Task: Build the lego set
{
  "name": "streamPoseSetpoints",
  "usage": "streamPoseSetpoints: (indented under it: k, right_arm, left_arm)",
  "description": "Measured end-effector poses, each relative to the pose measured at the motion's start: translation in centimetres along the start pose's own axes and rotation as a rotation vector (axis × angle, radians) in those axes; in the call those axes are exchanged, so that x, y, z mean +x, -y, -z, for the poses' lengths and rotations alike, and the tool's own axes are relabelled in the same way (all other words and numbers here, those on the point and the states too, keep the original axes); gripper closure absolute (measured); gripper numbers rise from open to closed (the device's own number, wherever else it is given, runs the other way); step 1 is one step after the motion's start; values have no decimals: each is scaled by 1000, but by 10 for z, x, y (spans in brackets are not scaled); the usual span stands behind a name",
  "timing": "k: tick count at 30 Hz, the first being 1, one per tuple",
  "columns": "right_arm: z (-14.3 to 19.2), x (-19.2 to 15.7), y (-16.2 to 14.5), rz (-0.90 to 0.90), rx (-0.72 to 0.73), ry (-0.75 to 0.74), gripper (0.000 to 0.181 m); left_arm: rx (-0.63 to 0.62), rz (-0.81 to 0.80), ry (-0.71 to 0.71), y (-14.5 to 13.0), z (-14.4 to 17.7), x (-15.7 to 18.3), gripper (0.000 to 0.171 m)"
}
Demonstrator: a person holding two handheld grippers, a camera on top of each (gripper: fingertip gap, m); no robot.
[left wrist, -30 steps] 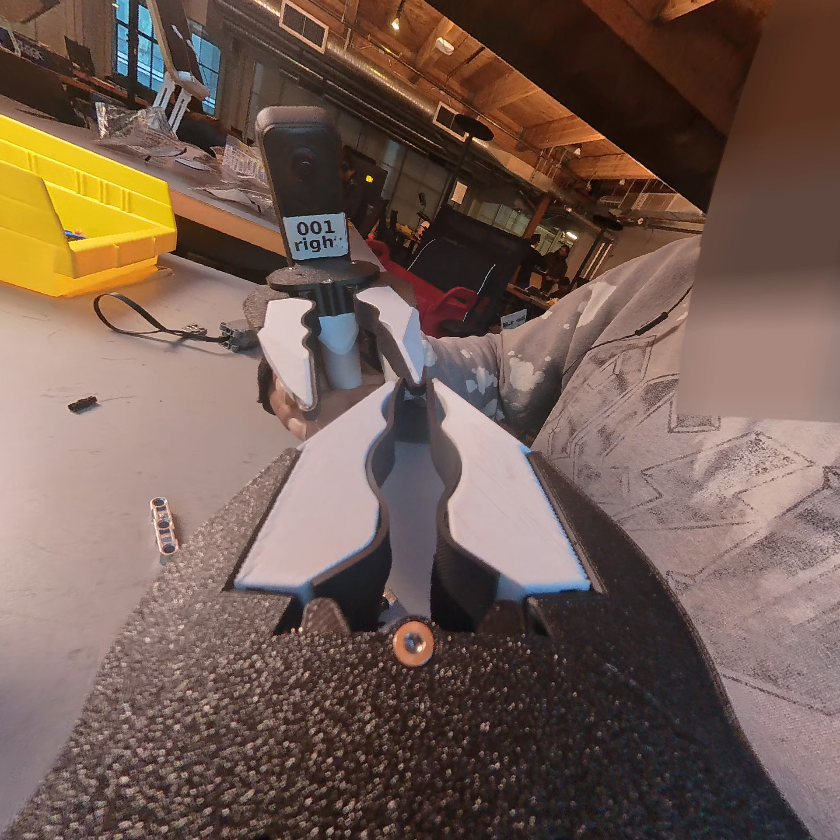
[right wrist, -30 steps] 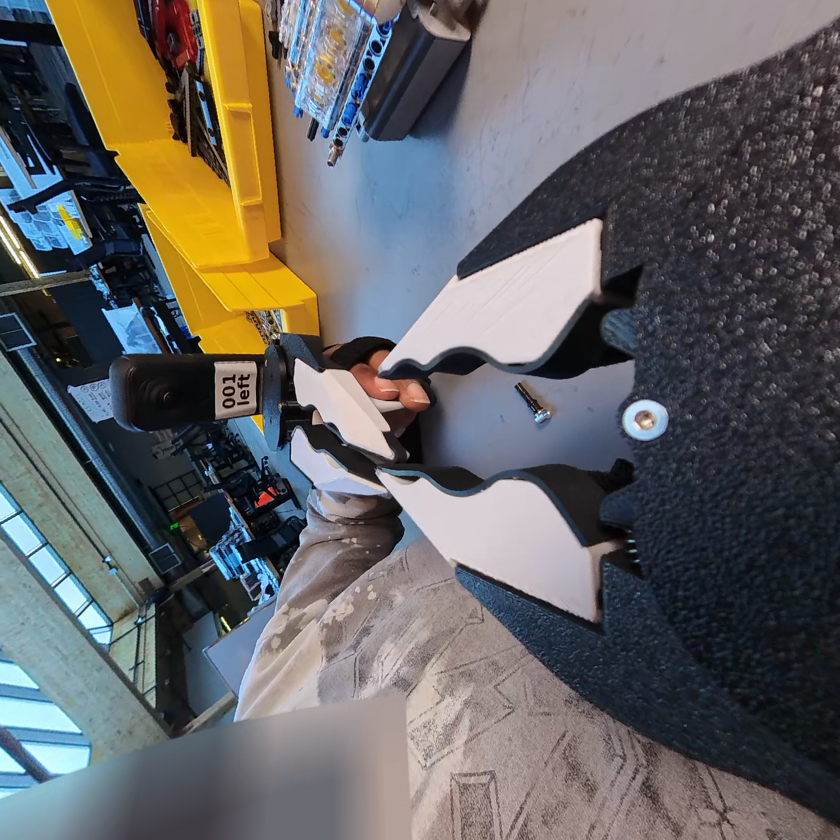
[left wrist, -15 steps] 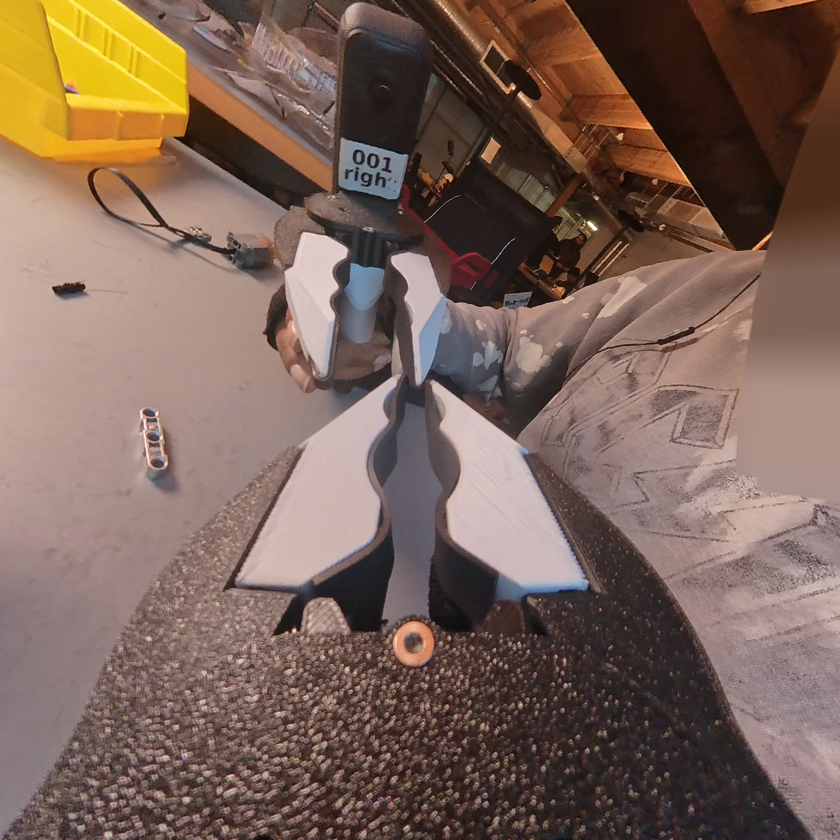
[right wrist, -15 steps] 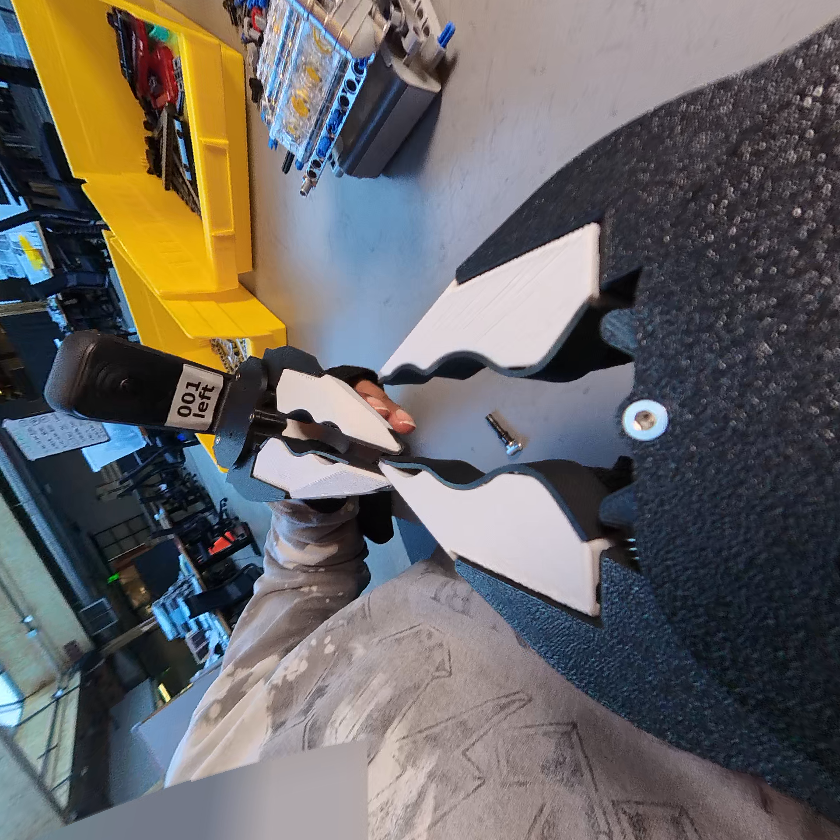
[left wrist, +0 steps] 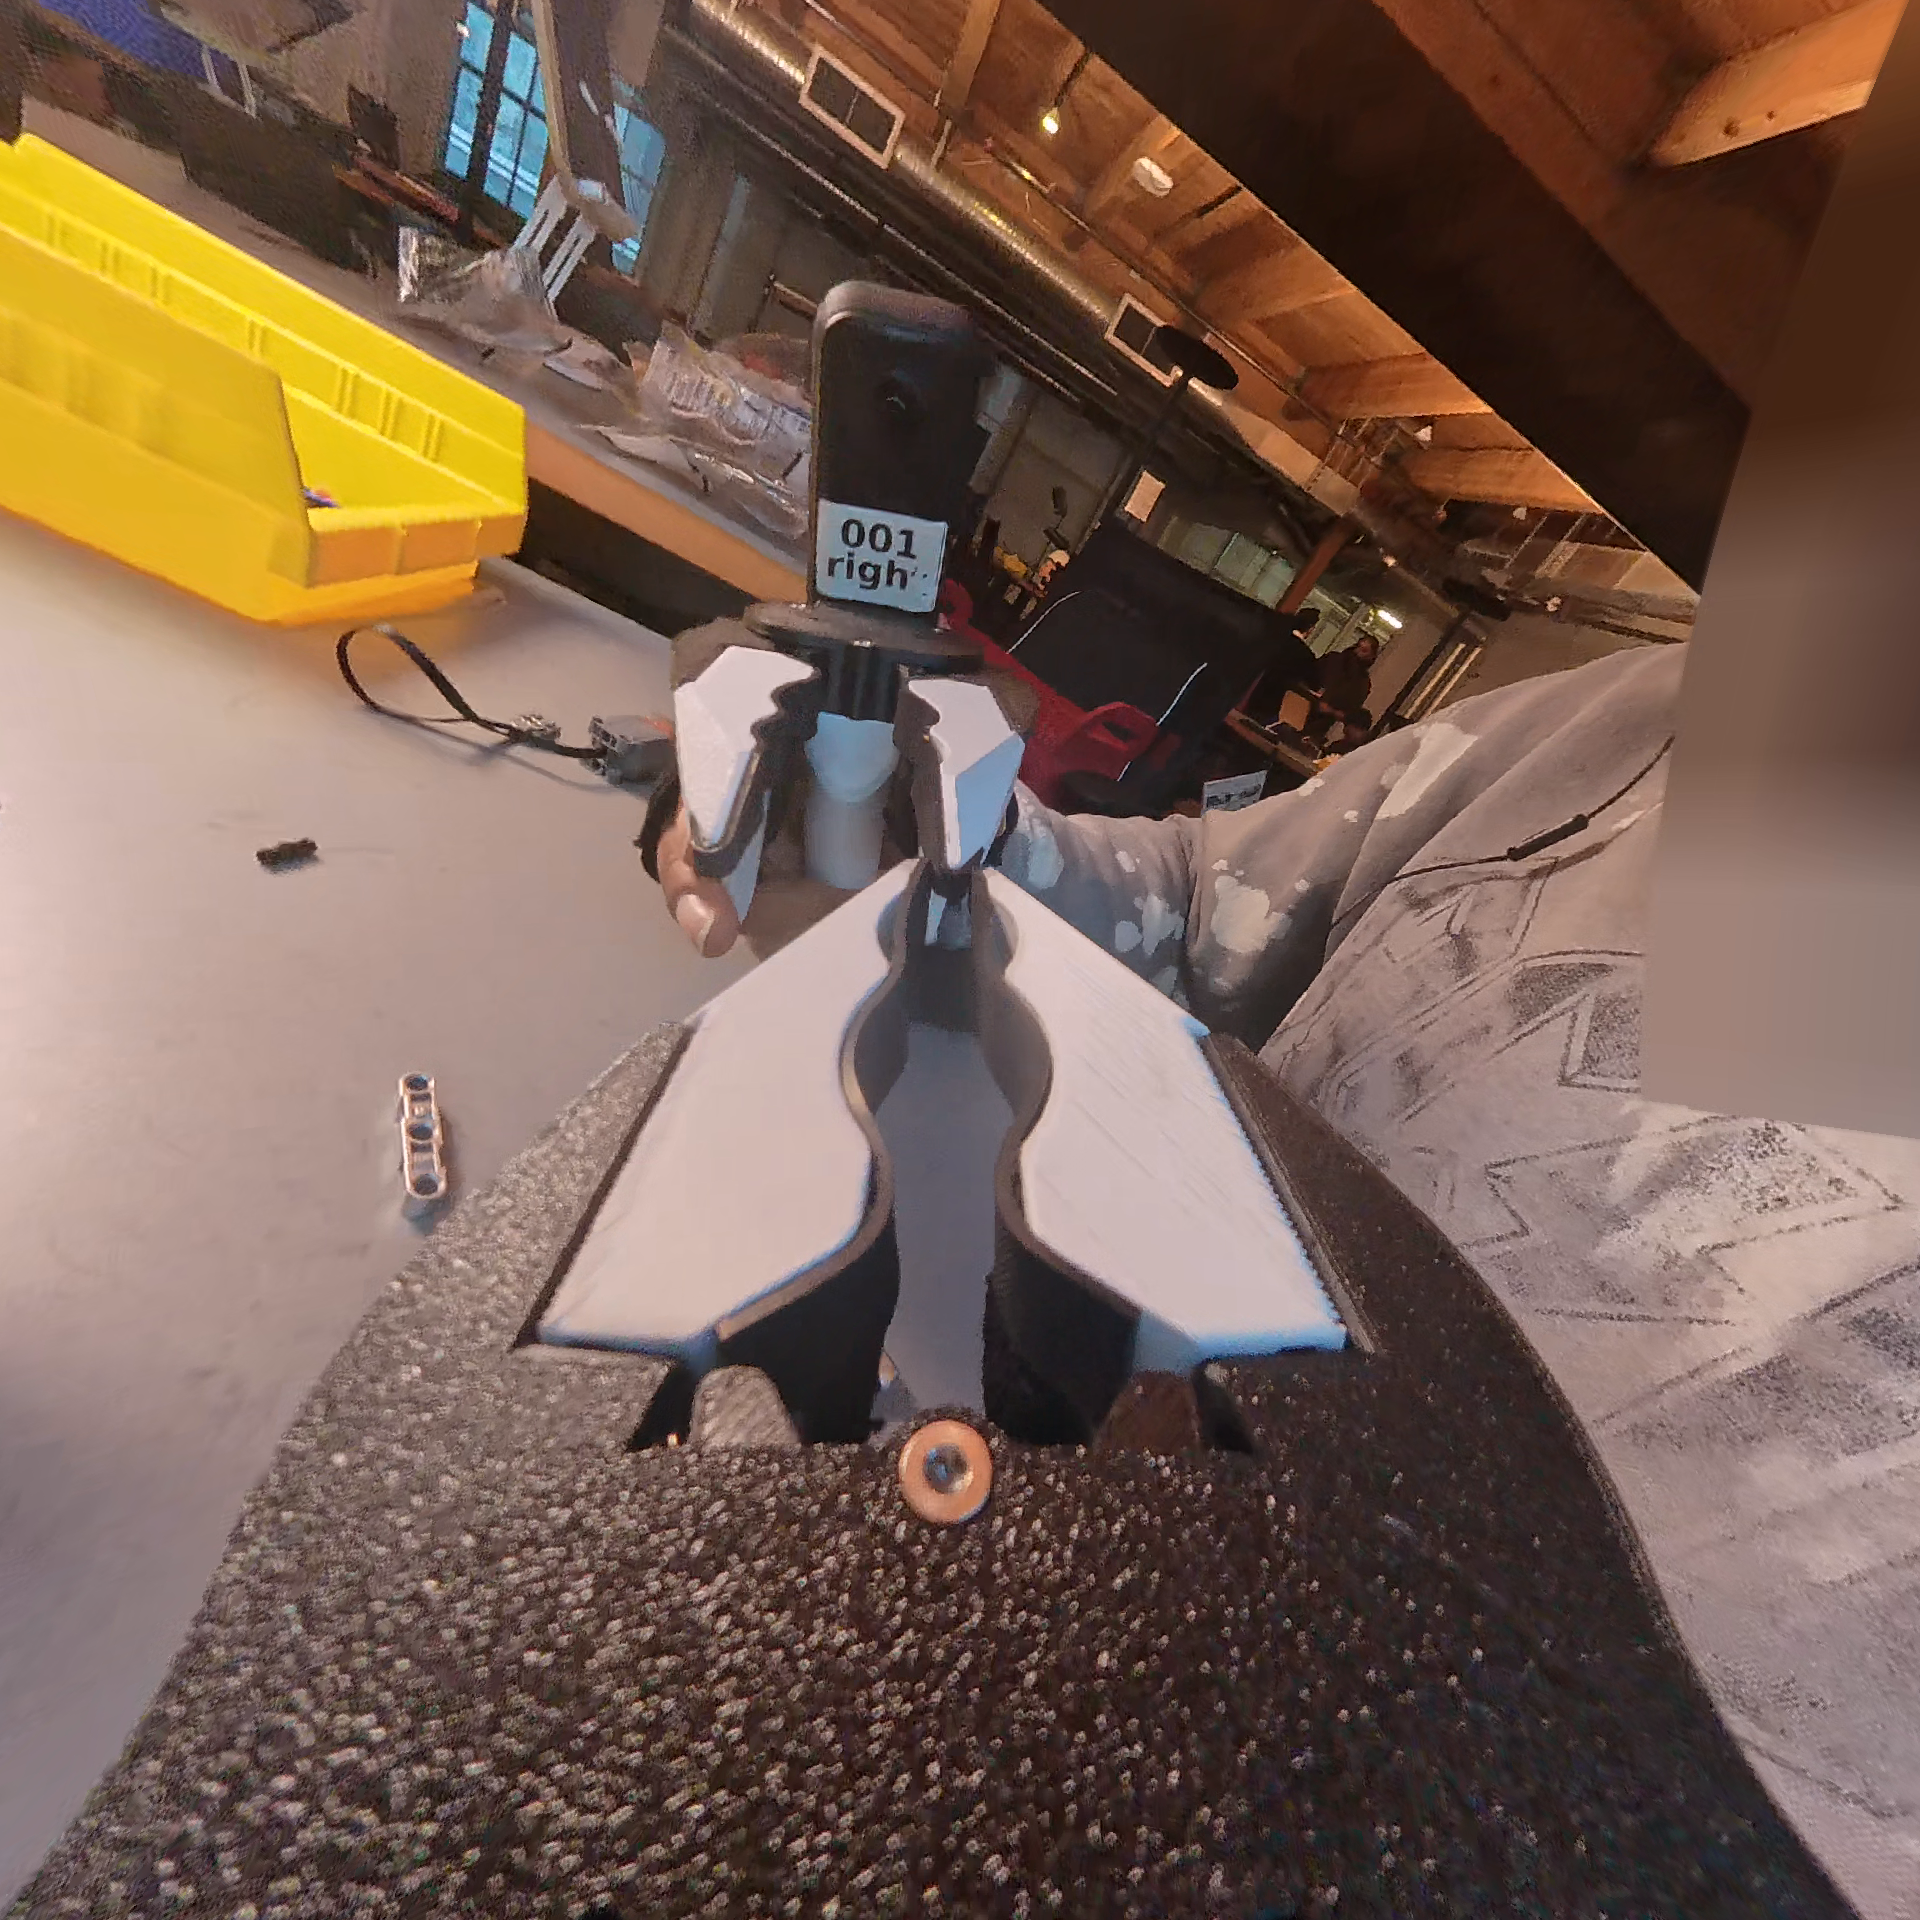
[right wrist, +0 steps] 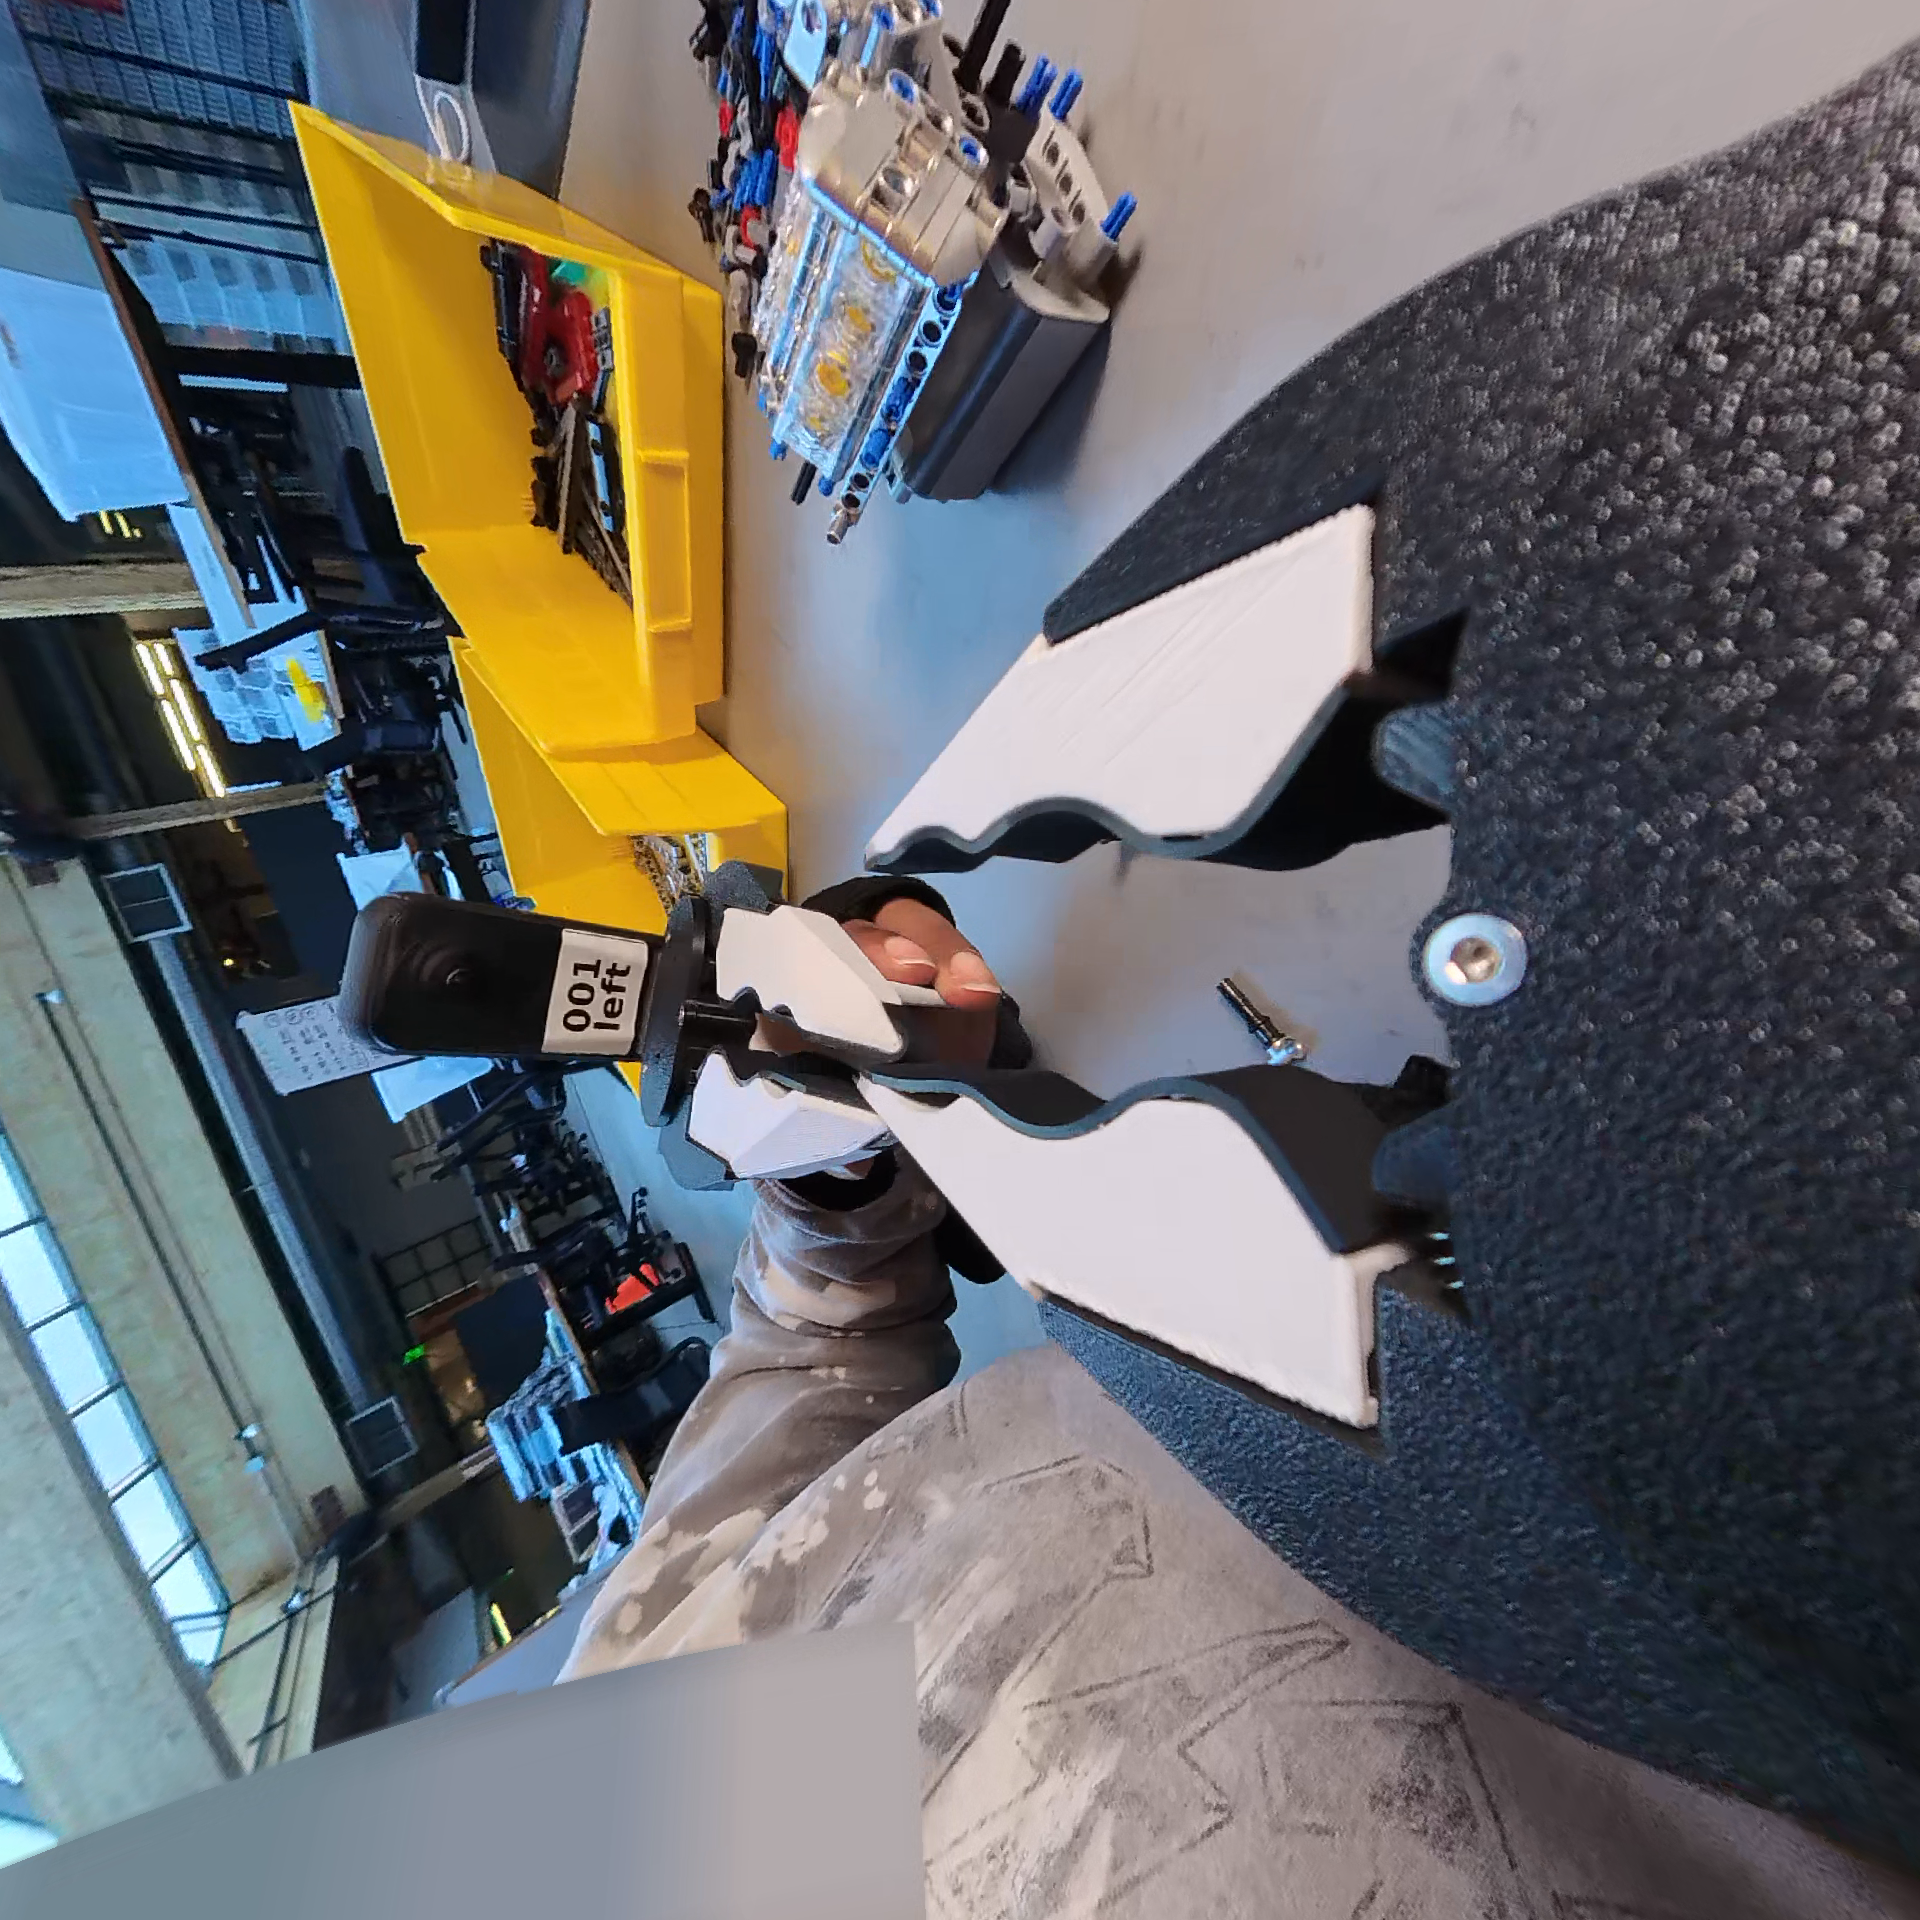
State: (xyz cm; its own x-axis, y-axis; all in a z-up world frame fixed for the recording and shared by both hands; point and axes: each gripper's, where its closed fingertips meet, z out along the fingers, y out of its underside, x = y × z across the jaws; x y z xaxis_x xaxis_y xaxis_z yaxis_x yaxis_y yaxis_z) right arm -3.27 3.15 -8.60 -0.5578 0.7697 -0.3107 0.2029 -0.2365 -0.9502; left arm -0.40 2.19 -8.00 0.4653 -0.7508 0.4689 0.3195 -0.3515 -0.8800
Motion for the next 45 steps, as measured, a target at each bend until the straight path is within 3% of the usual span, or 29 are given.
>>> streamPoseSetpoints:
  k: [9,18,27,39,45]
  right_arm:
    - [-5,-6,-3,-3,-10,18,143]
    - [-9,-19,4,-134,57,118,145]
    - [-7,-15,5,-105,55,89,142]
    - [-8,-16,2,-39,37,44,142]
    - [-4,-8,0,26,23,-31,144]
  left_arm:
    - [-20,-63,-13,-2,-2,6,164]
    - [-24,-175,-3,4,0,16,165]
    - [-21,-212,-24,4,0,19,159]
    - [-22,-131,-30,3,3,16,166]
    - [-59,-256,50,0,1,10,166]
